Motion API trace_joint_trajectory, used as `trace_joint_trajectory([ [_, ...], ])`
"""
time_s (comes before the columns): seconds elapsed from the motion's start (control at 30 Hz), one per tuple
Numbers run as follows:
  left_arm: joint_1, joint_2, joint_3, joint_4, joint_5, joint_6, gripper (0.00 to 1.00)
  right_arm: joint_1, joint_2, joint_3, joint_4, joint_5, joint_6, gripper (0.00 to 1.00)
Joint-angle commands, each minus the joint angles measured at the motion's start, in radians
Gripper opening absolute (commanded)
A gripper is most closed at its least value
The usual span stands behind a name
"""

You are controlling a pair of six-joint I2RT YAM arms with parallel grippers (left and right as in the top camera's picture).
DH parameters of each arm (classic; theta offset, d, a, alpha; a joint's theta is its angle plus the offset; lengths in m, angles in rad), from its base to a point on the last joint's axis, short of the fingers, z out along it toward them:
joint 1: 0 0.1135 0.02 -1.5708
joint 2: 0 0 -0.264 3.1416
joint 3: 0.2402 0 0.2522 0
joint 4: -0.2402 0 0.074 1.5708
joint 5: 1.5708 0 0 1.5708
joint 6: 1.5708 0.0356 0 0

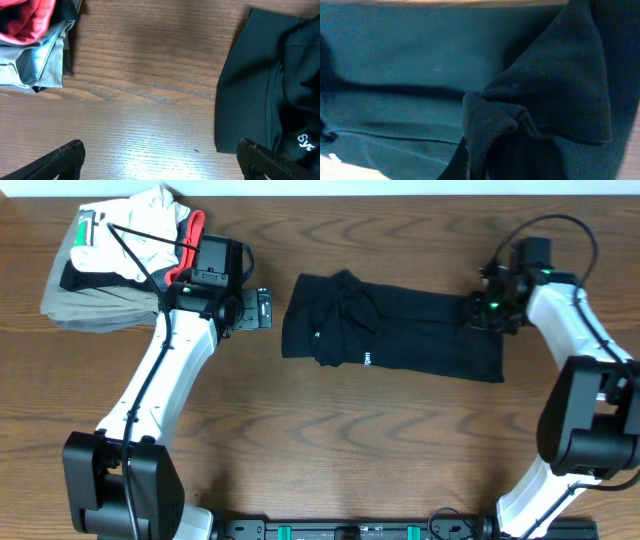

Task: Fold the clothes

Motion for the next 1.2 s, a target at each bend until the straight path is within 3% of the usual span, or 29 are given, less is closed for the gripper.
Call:
trace_joint_trajectory([
  [0.0, 0.004, -0.001, 0.008, -0.002, -0.016, -0.001, 0.98, 0.061, -0.016, 0.044, 0.006, 0.02, 0.027, 0.01],
  [0.63, 0.004, 0.013, 0.006, 0.018, -0.016, -0.001, 0.98, 0.223, -0.015, 0.068, 0.072, 0.09, 0.045, 0.01],
  [0.7, 0.004, 0.013, 0.006, 0.021, -0.016, -0.001, 0.98, 0.232, -0.015, 0.068, 0.075, 0.09, 0.045, 0.11],
  [0.8, 0.005, 0.013, 0.006, 0.021, -0.016, -0.001, 0.98, 0.245, -0.016, 0.071, 0.067, 0.086, 0.04, 0.44],
  [0.87, 0.005, 0.013, 0.006, 0.021, -0.016, -0.001, 0.98, 0.245, -0.016, 0.092, 0.031, 0.09, 0.038, 0.54],
  [1.07, 0.006, 0.013, 0.006, 0.021, -0.016, 0.006, 0.98, 0.211, -0.016, 0.227, -0.124, 0.178, 0.039, 0.57],
  [1.17, 0.006, 0.013, 0.006, 0.025, -0.016, 0.006, 0.98, 0.197, -0.016, 0.243, -0.123, 0.196, 0.048, 0.57],
])
